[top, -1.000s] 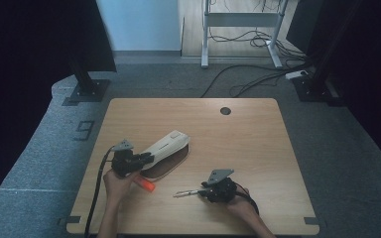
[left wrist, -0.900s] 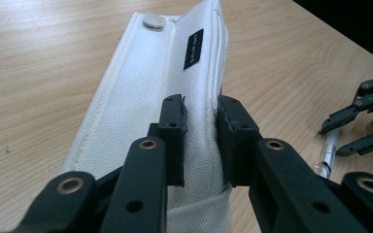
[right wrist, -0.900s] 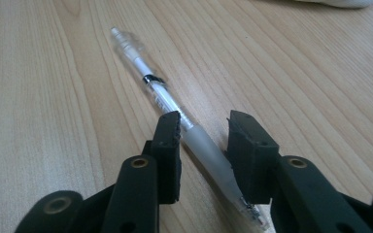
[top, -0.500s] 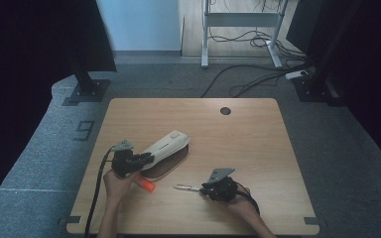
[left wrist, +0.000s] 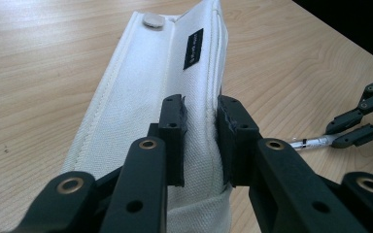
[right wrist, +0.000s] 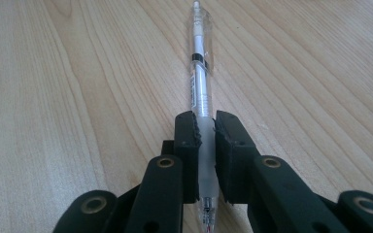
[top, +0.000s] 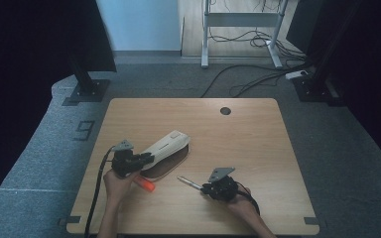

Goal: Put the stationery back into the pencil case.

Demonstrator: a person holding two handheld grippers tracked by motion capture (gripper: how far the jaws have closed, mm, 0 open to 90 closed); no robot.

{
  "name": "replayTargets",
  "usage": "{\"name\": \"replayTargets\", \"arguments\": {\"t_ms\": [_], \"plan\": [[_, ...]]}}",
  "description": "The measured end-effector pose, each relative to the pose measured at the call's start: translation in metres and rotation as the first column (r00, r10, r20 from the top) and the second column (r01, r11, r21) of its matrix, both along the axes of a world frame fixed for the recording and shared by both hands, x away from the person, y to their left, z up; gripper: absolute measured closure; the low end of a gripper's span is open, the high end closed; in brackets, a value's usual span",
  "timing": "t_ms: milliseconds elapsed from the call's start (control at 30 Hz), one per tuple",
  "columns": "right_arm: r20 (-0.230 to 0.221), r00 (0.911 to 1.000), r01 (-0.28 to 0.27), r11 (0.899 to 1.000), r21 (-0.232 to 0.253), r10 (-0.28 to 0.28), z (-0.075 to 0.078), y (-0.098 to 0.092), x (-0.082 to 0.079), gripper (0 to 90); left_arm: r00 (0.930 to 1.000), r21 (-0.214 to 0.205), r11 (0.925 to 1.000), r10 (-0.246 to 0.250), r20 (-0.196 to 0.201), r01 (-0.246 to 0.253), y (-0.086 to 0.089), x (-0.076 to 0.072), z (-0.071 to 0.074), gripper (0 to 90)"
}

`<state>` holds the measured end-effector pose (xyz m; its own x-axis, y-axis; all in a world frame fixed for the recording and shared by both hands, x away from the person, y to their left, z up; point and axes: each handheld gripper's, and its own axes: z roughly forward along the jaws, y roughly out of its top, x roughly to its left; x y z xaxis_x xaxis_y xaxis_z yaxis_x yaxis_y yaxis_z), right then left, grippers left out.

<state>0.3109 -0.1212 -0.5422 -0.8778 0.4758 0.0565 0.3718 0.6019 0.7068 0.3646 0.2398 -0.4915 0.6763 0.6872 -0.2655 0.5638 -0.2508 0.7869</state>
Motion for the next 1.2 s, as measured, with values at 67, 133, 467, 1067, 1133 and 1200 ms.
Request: {"name": "replayTargets", "arguments": {"t_ms": [67, 133, 467, 1067, 1133, 1200], "plan": [[0.001, 1.0000, 0.002, 1.000, -0.005, -0.002, 0.000, 0.001, 0.000, 78.6, 1.0000, 0.000, 1.0000, 0.000, 0.000, 0.000, 0.000, 0.000, 0.000, 73.8], [0.007, 1.0000, 0.003, 1.000, -0.010, -0.003, 0.001, 0.001, -0.001, 78.6, 1.0000, -0.001, 1.0000, 0.001, -0.001, -0.001, 0.000, 0.000, 0.000, 73.9], [0.022, 0.9998, 0.000, 1.000, 0.001, 0.000, 0.010, -0.001, -0.002, 78.6, 1.0000, -0.002, 1.0000, 0.001, -0.003, -0.001, 0.000, 0.000, 0.000, 73.9], [-0.018, 0.9996, -0.020, 0.999, -0.042, 0.019, 0.004, -0.001, 0.004, 76.9, 1.0000, 0.000, 1.0000, 0.000, -0.003, 0.000, 0.000, 0.000, 0.000, 73.8], [-0.031, 0.9990, -0.032, 0.998, -0.056, 0.031, 0.005, 0.001, 0.005, 69.1, 1.0000, 0.000, 1.0000, -0.001, -0.003, 0.001, 0.000, 0.000, 0.000, 73.8], [-0.032, 0.9989, -0.038, 0.994, -0.101, 0.035, 0.009, 0.004, 0.007, 64.0, 1.0000, 0.000, 1.0000, -0.001, -0.003, 0.001, 0.000, 0.000, 0.000, 73.7]]}}
